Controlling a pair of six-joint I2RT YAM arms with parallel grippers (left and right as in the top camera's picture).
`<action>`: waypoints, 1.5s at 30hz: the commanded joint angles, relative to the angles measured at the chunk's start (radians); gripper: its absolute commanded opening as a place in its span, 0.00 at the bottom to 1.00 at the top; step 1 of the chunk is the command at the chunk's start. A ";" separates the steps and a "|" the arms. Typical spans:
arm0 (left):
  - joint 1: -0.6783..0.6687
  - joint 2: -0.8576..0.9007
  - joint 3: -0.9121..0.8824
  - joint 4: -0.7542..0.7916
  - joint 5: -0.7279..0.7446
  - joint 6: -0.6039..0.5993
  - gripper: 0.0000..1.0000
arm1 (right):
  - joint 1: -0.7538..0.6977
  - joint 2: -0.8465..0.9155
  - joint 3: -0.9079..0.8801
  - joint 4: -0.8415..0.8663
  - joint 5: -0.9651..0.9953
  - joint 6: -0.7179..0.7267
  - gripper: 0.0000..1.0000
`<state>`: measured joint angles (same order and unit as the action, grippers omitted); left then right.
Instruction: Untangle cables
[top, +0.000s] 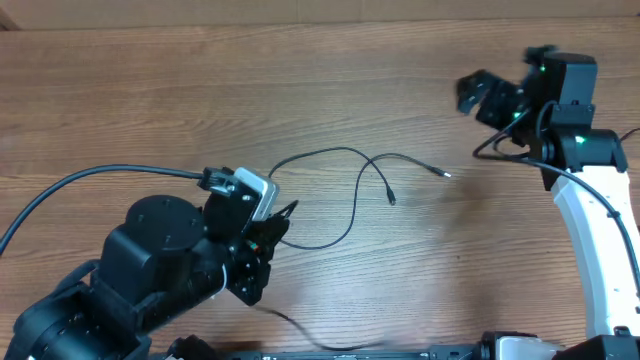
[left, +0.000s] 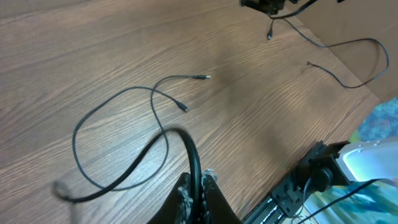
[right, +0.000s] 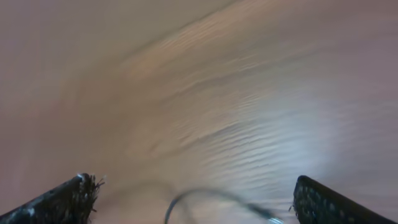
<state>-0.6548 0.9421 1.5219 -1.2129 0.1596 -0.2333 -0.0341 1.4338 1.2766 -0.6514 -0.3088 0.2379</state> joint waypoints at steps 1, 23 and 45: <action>-0.006 0.003 0.021 0.006 -0.014 -0.014 0.06 | 0.019 0.003 -0.004 -0.022 -0.511 -0.402 1.00; 0.072 0.214 0.101 0.202 0.099 0.002 0.07 | 0.462 0.003 -0.004 0.006 -0.811 -0.786 1.00; 0.138 0.255 0.210 0.167 0.092 0.054 0.11 | 0.473 0.003 -0.004 0.035 -0.788 -0.737 1.00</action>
<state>-0.5217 1.1923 1.7123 -1.0286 0.2504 -0.2008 0.4347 1.4338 1.2747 -0.5953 -1.2057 -0.5301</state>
